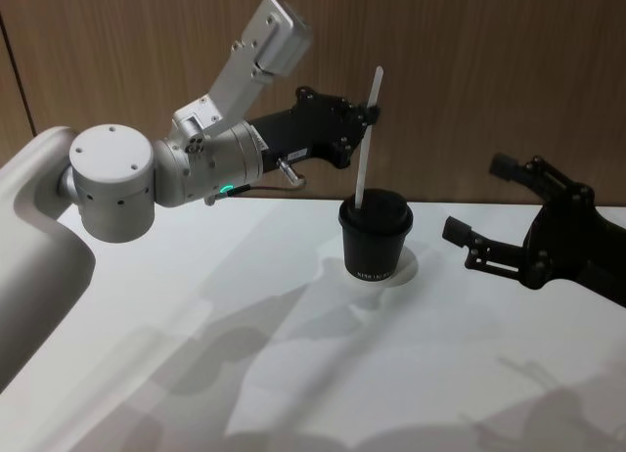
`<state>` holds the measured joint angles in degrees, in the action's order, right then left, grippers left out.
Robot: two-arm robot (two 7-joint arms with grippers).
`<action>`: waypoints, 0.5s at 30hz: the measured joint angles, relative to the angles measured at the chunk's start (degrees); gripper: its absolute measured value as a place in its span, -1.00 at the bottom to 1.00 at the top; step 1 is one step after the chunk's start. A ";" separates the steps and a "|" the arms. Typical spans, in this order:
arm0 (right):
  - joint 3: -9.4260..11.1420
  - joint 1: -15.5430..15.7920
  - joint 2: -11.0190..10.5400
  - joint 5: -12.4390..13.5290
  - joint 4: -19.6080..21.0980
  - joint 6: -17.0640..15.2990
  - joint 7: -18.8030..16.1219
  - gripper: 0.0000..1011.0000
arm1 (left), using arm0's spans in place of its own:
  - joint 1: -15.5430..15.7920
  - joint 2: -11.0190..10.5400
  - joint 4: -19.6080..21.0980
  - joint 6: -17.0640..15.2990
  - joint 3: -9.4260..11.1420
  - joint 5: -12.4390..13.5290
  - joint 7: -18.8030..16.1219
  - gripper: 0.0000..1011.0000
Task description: Pick up the straw with one hand, pass it to the other hand, and insert it into the cup.
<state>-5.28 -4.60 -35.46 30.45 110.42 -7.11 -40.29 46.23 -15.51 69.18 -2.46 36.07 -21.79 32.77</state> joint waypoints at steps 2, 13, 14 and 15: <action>0.00 0.00 0.00 0.00 0.00 0.00 0.00 0.98 | 0.02 0.09 -0.24 0.03 -0.06 -0.01 0.18 -1.00; 0.00 0.00 0.00 0.00 0.00 0.00 0.00 0.98 | 0.09 0.67 -1.75 0.15 -0.48 -0.09 0.94 -0.96; 0.00 0.00 0.00 0.00 0.00 0.00 0.00 0.98 | 0.10 0.73 -1.90 0.16 -0.51 -0.10 0.99 -0.89; 0.00 0.00 0.00 0.00 0.00 0.00 0.00 0.98 | 0.10 0.76 -1.95 0.17 -0.53 -0.10 1.02 -0.88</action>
<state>-5.28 -4.60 -35.46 30.45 110.42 -7.10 -40.29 46.33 -14.76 67.23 -2.29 35.54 -21.89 33.79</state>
